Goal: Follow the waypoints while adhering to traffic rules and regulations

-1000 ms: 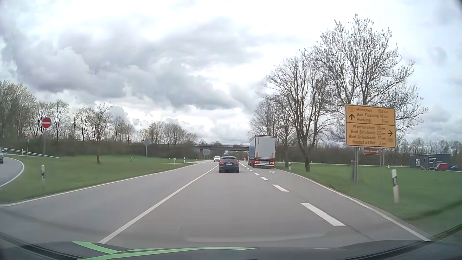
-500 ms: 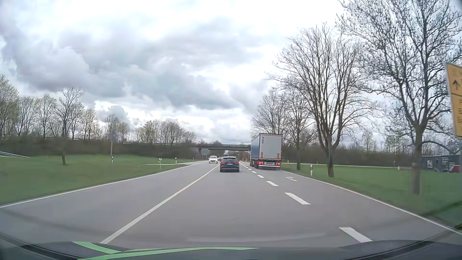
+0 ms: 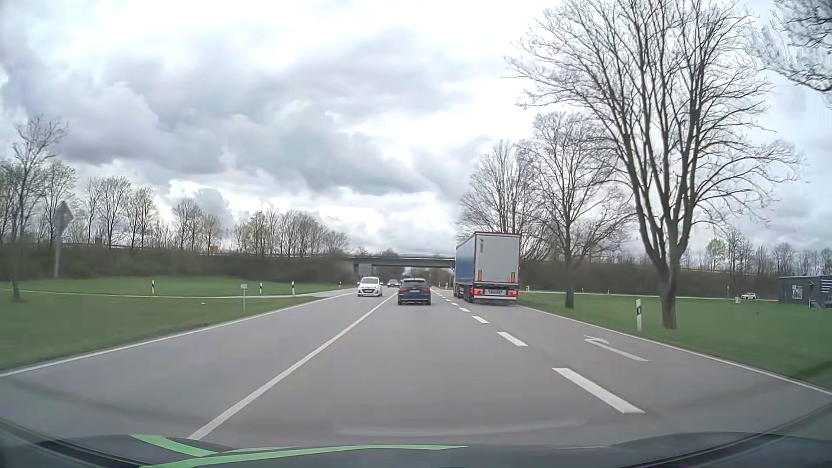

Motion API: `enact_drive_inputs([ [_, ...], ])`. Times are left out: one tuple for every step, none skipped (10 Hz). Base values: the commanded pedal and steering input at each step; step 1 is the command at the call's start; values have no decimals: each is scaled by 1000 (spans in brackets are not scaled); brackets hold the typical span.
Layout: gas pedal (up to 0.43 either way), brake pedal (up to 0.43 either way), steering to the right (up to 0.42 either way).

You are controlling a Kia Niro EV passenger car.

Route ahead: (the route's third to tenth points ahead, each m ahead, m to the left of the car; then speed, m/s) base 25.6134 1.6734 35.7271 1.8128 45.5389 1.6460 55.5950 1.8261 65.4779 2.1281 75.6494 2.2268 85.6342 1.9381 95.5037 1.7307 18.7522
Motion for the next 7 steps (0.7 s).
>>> enact_drive_inputs([
  [311,0,1],
  [311,0,1],
  [311,0,2],
  [311,0,2],
  [311,0,3],
  [311,0,3],
  [311,0,3],
])
